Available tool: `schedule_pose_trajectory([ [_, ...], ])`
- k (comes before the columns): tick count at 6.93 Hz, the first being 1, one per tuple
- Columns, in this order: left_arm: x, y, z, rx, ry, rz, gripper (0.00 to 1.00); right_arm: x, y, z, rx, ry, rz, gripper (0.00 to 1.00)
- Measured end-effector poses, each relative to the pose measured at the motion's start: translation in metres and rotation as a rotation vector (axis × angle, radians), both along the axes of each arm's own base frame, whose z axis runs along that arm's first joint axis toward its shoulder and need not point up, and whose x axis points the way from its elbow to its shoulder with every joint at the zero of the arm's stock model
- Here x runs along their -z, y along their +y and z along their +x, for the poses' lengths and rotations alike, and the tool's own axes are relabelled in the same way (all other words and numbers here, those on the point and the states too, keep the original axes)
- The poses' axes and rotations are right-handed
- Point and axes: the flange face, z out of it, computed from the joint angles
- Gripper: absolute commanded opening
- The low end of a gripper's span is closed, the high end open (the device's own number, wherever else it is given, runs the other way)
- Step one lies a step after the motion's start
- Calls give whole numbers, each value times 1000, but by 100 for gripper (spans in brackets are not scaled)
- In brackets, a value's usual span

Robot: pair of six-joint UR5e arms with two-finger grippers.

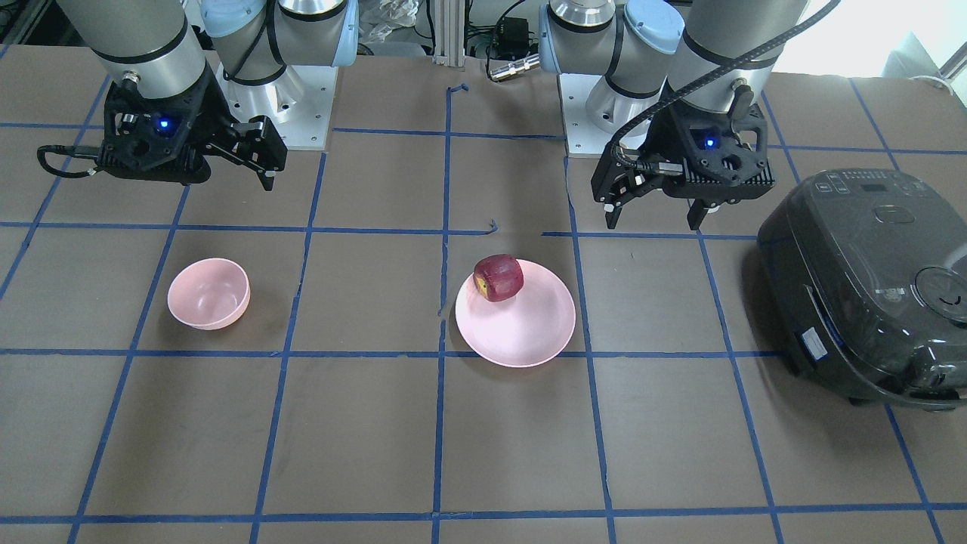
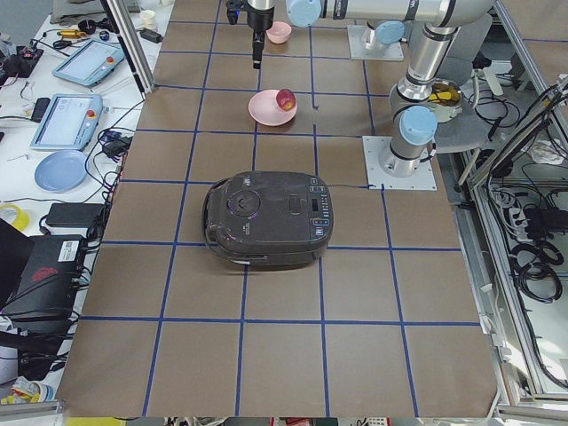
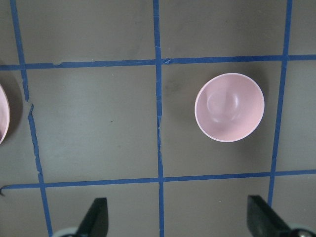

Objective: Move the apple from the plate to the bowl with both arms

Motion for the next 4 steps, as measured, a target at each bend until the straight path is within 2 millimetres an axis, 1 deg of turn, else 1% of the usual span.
schedule_pose_trajectory([
  [4, -8, 6, -1, 0, 6, -14, 100, 0, 0, 0, 0, 0, -1, 100],
])
